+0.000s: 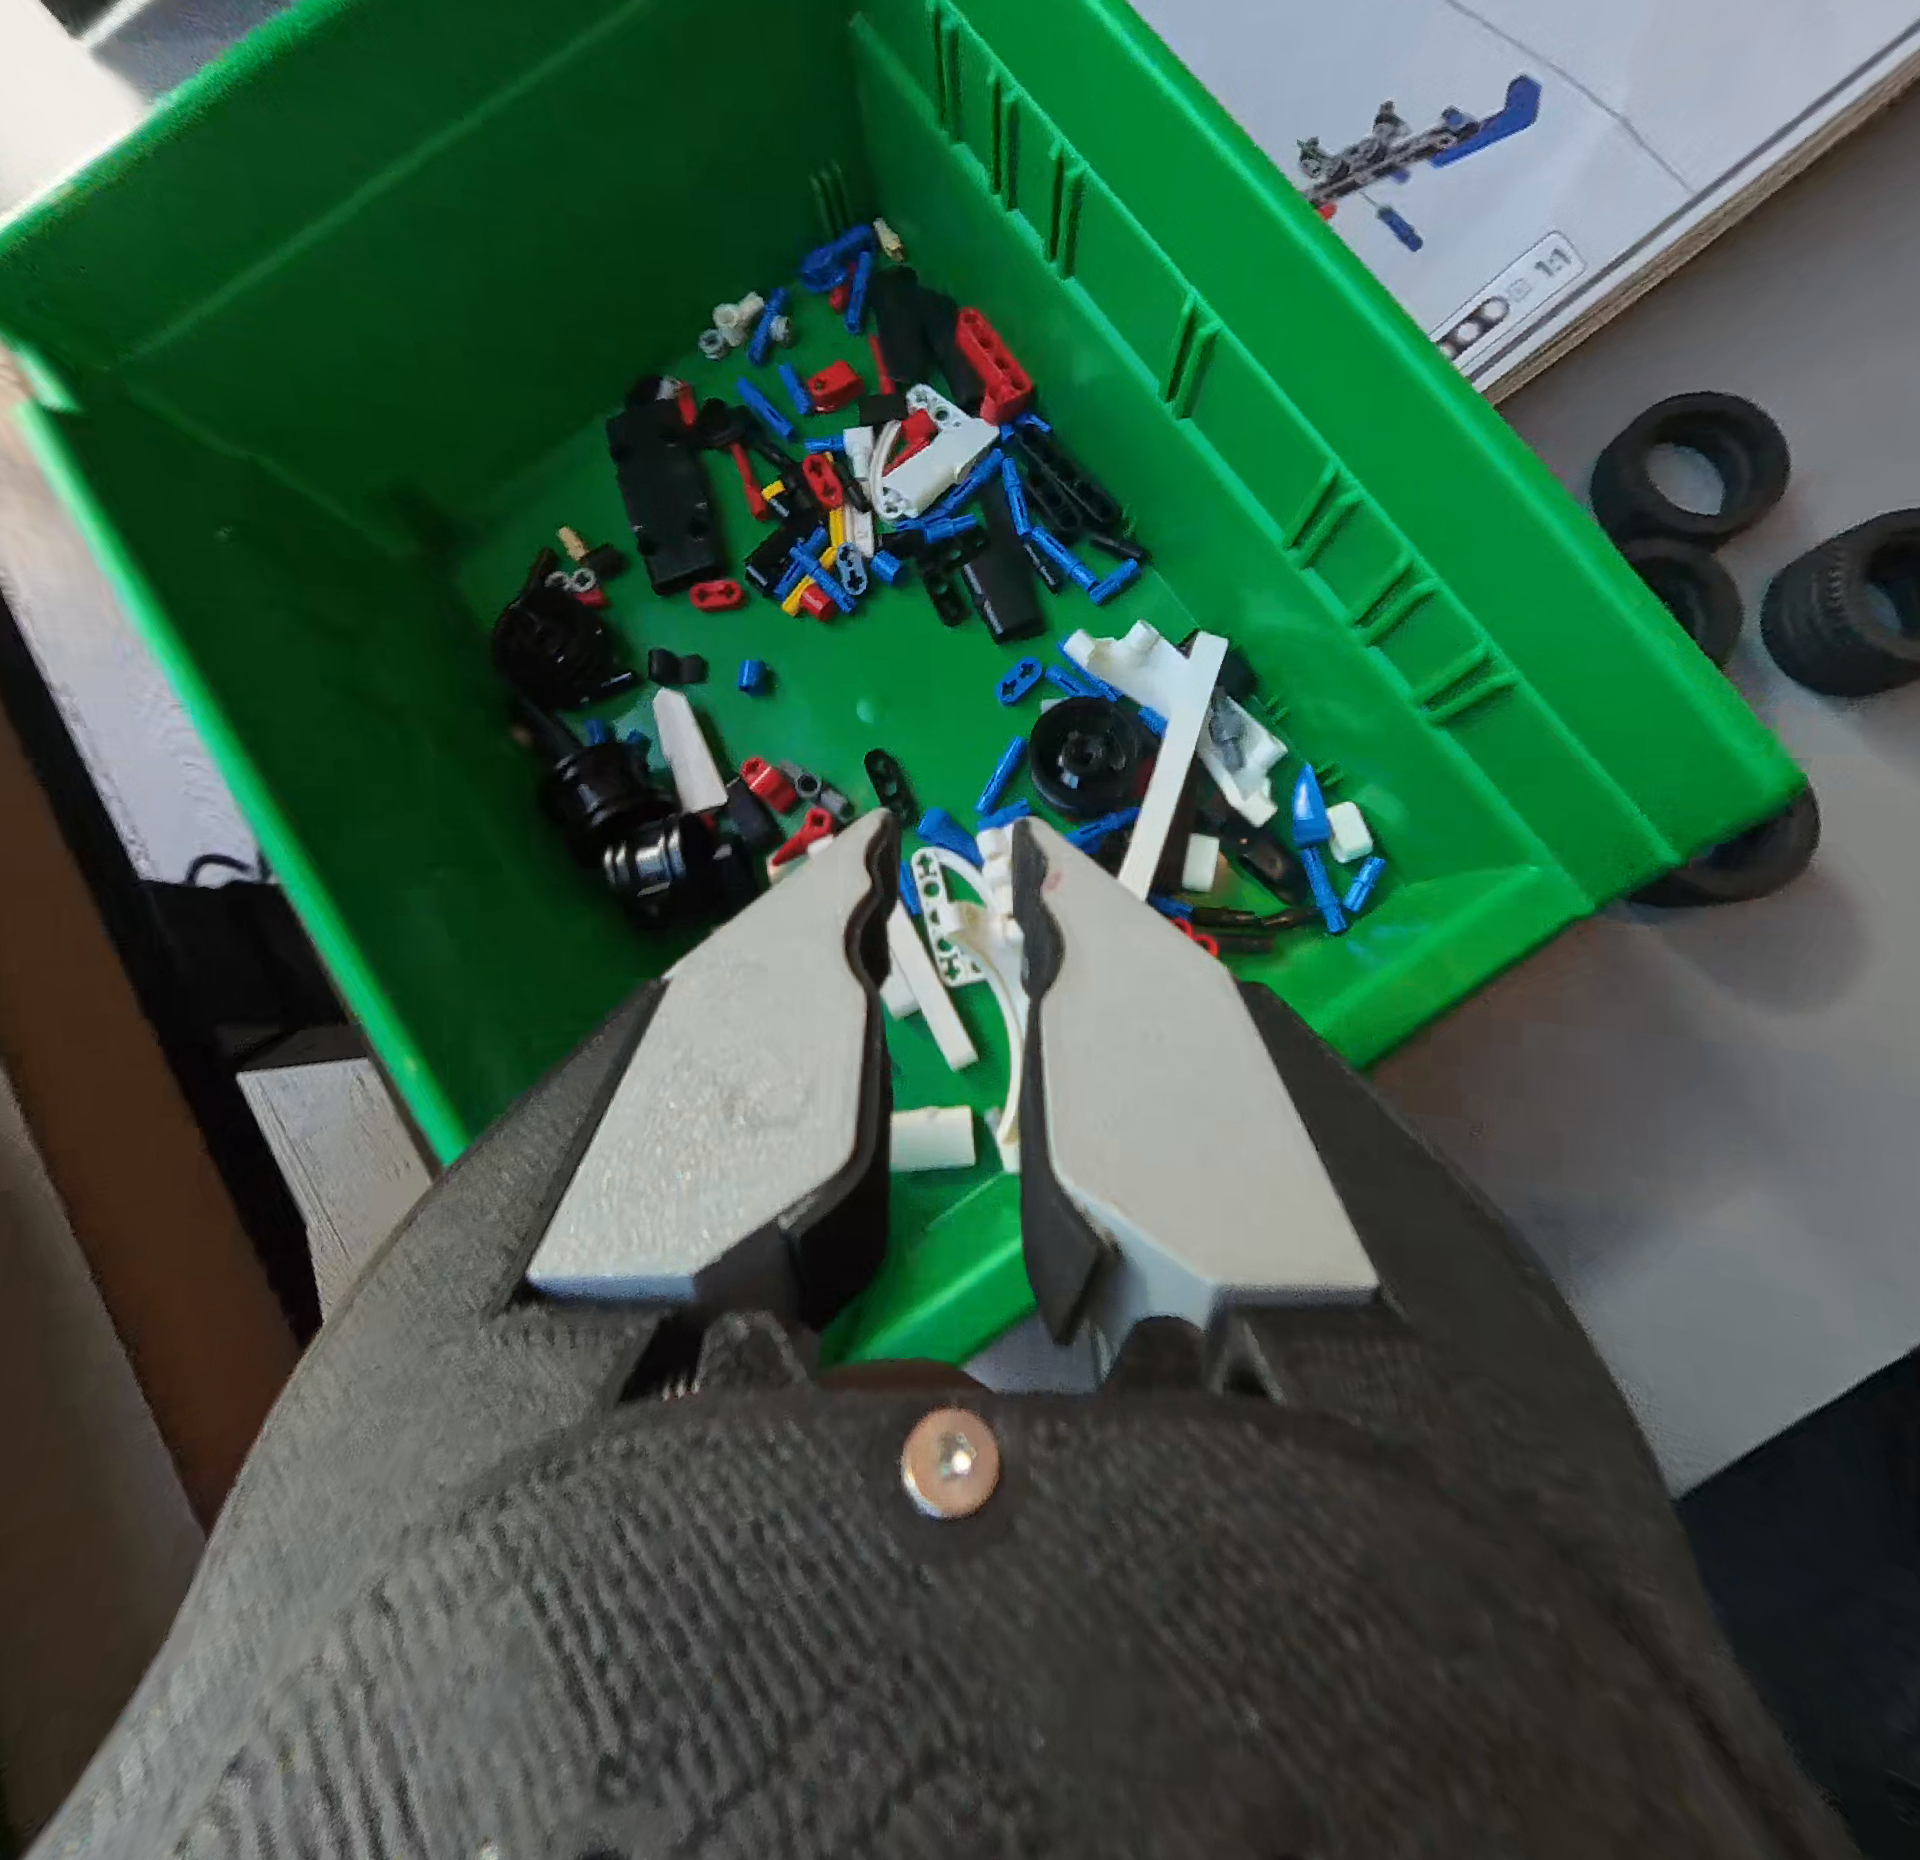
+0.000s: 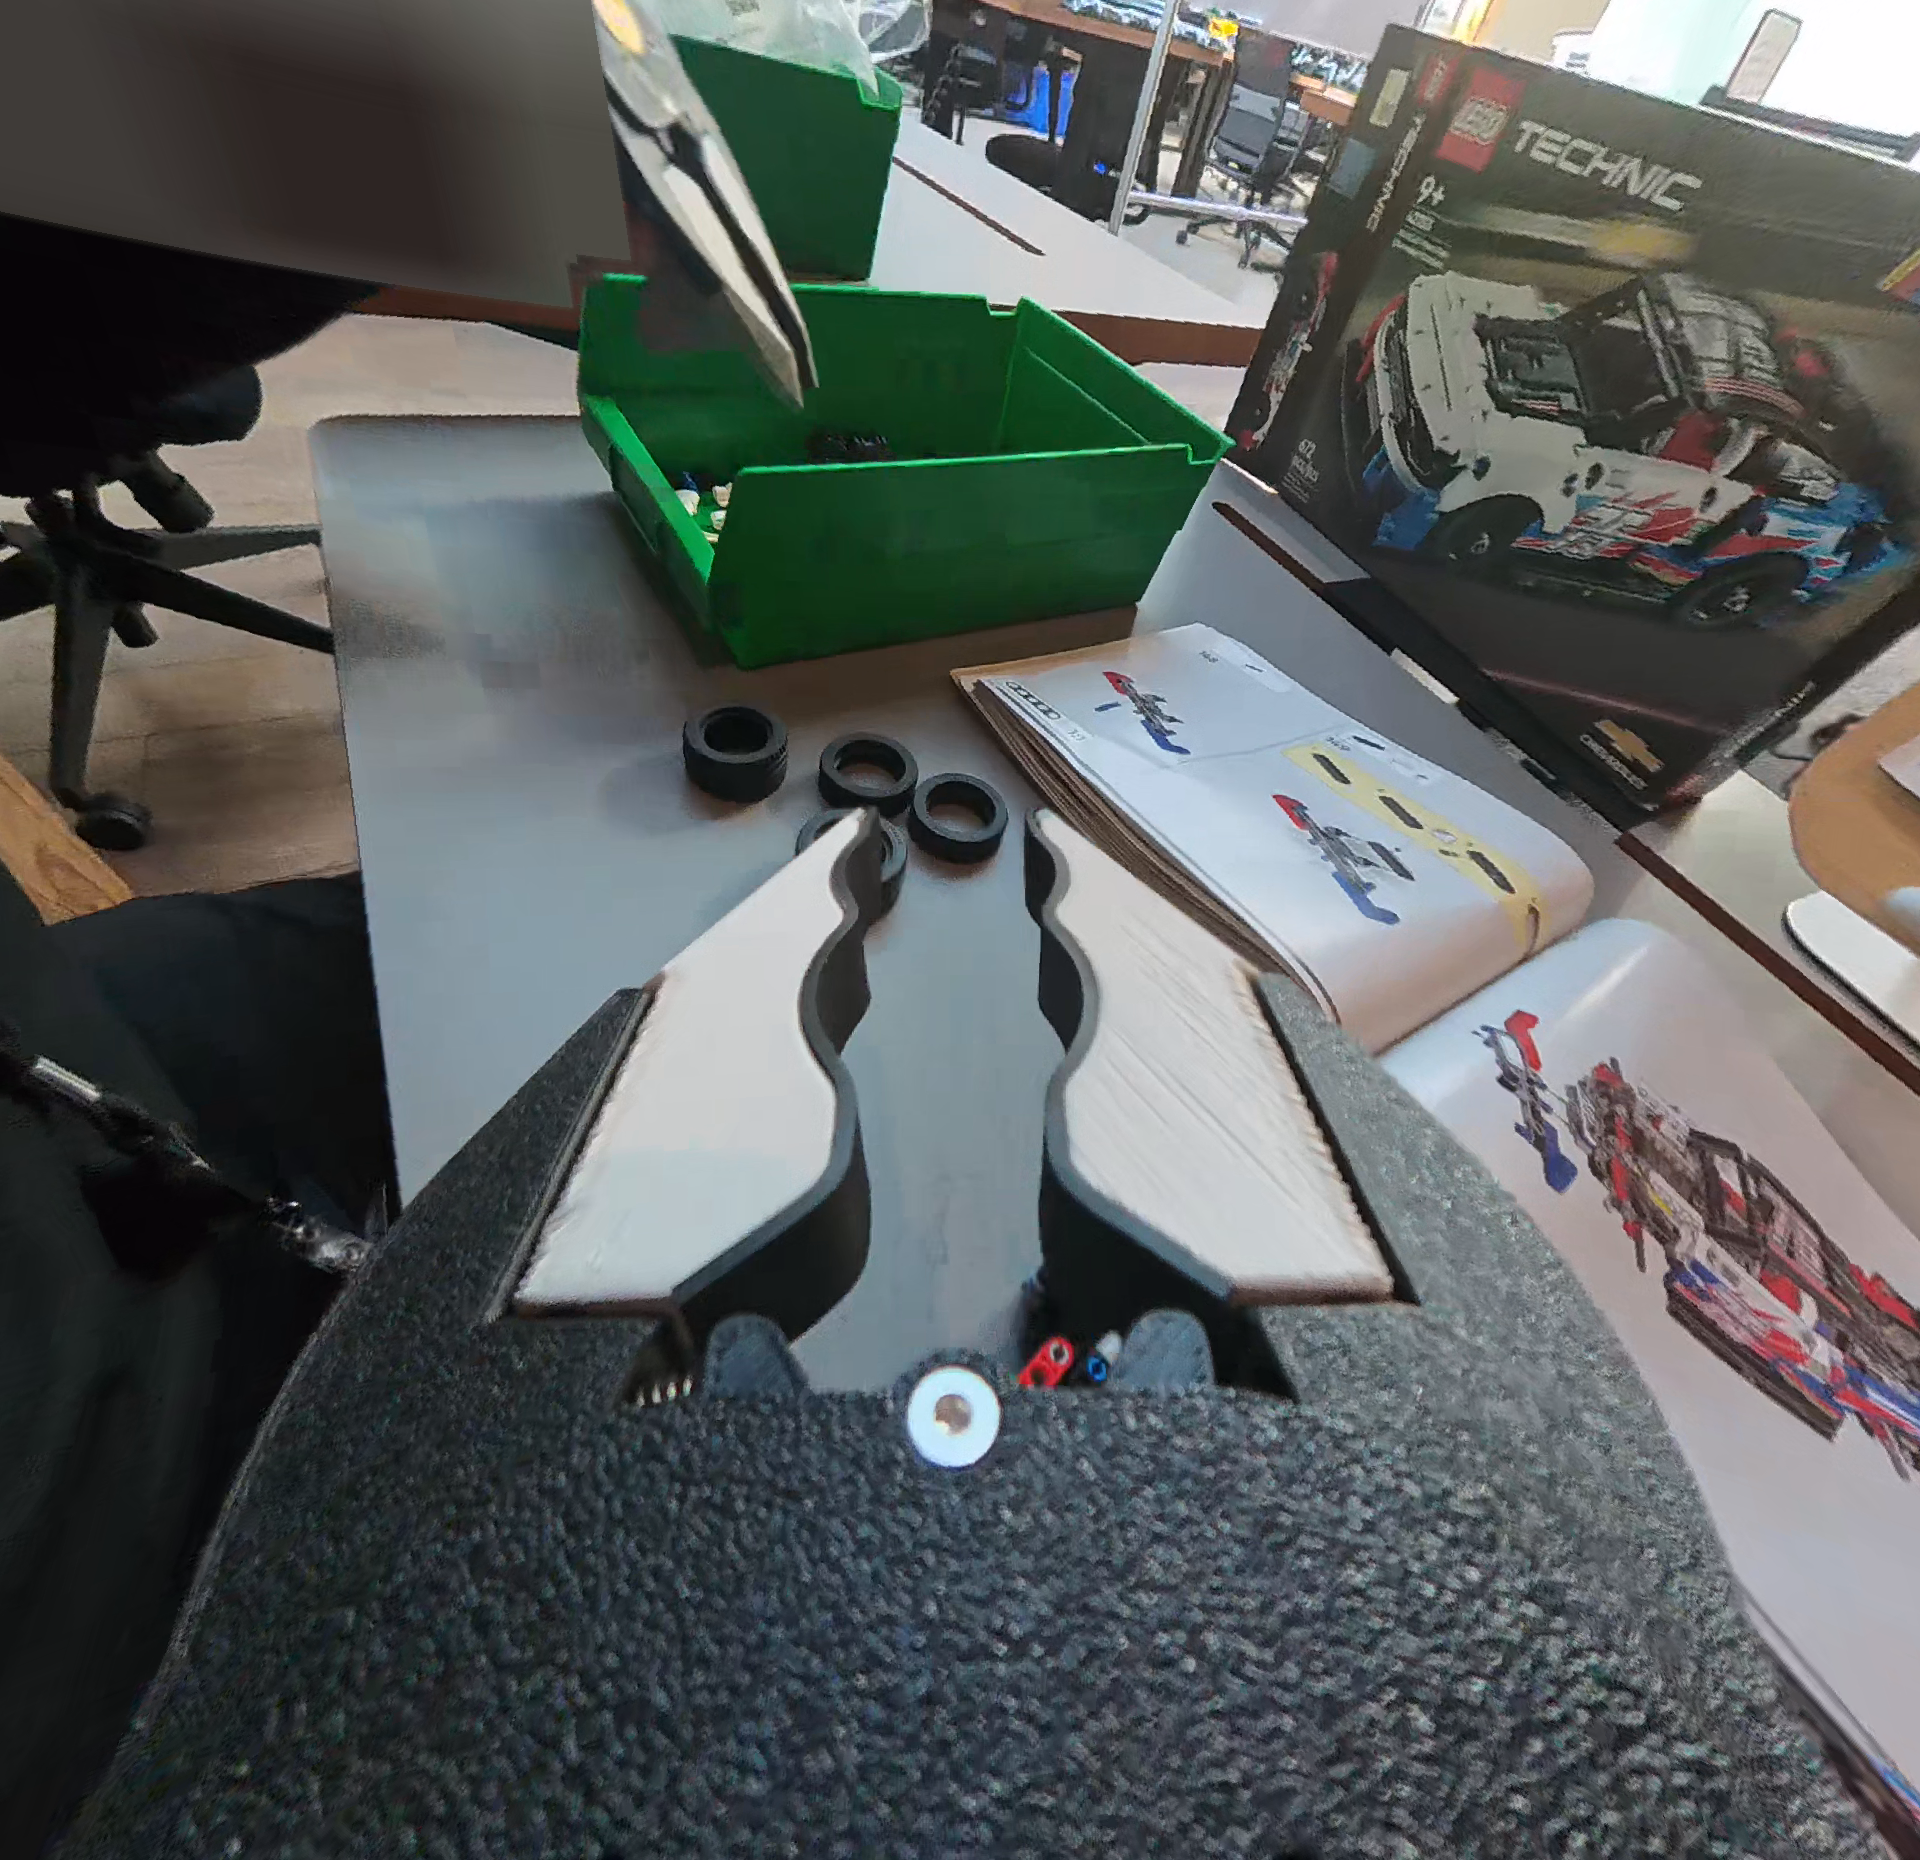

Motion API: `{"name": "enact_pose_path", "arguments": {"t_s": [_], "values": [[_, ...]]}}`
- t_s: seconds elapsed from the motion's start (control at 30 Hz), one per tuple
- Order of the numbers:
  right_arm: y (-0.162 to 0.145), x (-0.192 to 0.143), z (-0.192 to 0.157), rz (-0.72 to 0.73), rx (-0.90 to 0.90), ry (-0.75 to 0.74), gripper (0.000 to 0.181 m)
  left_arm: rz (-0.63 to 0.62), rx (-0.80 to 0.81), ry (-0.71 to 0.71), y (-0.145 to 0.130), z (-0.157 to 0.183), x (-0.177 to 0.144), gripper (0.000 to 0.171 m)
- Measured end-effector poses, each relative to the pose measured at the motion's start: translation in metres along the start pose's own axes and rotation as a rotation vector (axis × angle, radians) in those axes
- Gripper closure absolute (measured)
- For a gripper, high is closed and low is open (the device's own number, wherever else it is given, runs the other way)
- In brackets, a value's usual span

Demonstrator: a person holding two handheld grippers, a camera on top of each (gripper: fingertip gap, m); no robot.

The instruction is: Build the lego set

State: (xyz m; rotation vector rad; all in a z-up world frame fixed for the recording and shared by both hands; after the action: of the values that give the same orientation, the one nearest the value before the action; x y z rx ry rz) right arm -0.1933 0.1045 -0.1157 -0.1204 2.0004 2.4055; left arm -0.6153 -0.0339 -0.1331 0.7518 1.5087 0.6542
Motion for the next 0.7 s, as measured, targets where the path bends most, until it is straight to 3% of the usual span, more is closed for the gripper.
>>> {"name": "enact_pose_path", "arguments": {"t_s": [0.2, 0.43, 0.7], "values": [[-0.007, 0.016, -0.001, -0.063, -0.037, 0.021, 0.154, -0.212, 0.136, -0.105, 0.014, -0.010, 0.058, 0.161], [-0.011, 0.006, 0.006, -0.083, -0.018, 0.004, 0.154, -0.267, 0.047, -0.289, 0.014, 0.005, 0.089, 0.161], [-0.009, -0.008, 0.006, -0.062, -0.026, -0.020, 0.154, -0.379, 0.079, -0.213, -0.001, 0.010, 0.100, 0.163]]}}
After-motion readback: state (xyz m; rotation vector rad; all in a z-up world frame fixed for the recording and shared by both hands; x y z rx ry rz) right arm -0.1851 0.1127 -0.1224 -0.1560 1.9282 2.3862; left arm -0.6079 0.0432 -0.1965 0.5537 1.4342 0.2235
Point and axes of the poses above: each gripper's, where its closed fingertips meet, x out along the fingers, y out of its top, z = x × y across the jaws, the point moved 9 cm from there along -x, back along the fingers, and after that the axes turned 13 degrees about z, right-handed, at the moved point
